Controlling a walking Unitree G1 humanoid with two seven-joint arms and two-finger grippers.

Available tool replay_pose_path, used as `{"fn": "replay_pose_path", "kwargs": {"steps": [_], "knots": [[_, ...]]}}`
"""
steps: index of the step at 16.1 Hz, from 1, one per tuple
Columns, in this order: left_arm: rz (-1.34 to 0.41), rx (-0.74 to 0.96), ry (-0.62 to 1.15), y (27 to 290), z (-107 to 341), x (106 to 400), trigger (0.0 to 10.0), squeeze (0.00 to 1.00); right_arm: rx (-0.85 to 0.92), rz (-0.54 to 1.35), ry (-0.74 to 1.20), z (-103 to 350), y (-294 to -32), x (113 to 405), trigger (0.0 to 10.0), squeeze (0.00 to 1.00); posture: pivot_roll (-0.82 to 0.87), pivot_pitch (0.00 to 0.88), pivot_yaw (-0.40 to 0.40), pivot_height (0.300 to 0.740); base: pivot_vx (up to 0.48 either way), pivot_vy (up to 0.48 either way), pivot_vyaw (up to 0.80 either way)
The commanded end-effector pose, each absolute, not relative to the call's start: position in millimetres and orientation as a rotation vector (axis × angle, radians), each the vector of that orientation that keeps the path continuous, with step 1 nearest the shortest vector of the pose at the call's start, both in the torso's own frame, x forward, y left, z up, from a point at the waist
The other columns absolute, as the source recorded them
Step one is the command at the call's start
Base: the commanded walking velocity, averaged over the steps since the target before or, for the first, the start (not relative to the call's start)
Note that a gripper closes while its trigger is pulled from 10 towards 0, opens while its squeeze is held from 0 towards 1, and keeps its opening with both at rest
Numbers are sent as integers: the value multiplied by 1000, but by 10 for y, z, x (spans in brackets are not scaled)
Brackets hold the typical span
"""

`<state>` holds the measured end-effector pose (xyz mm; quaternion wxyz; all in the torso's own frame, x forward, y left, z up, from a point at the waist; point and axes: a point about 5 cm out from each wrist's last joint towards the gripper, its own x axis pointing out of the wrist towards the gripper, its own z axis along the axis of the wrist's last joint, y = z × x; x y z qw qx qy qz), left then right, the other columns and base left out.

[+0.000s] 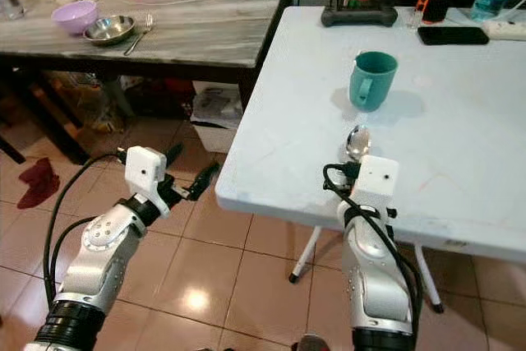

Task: Setting the table

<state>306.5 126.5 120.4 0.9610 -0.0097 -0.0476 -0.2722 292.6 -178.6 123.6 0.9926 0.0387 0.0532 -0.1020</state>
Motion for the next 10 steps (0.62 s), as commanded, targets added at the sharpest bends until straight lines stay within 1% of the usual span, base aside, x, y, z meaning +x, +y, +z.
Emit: {"fn": "replay_pose_path", "kwargs": {"steps": [1, 5, 10], "knots": [[-560, -19, -98, 1216, 1207, 3065, 10000, 0, 76, -208, 102, 1235, -1805, 2921, 10000, 0, -216, 109, 111, 740, 0, 480, 0], [-598, -36, -89, 1092, 1159, 2997, 10000, 0, 73, -210, 91, 1246, -1802, 2926, 10000, 0, -218, 107, 112, 740, 0, 480, 0], [-609, -37, -94, 1034, 1156, 2992, 10000, 0, 53, -205, 70, 1260, -1810, 2919, 10000, 0, -218, 96, 111, 740, 0, 480, 0]]}}
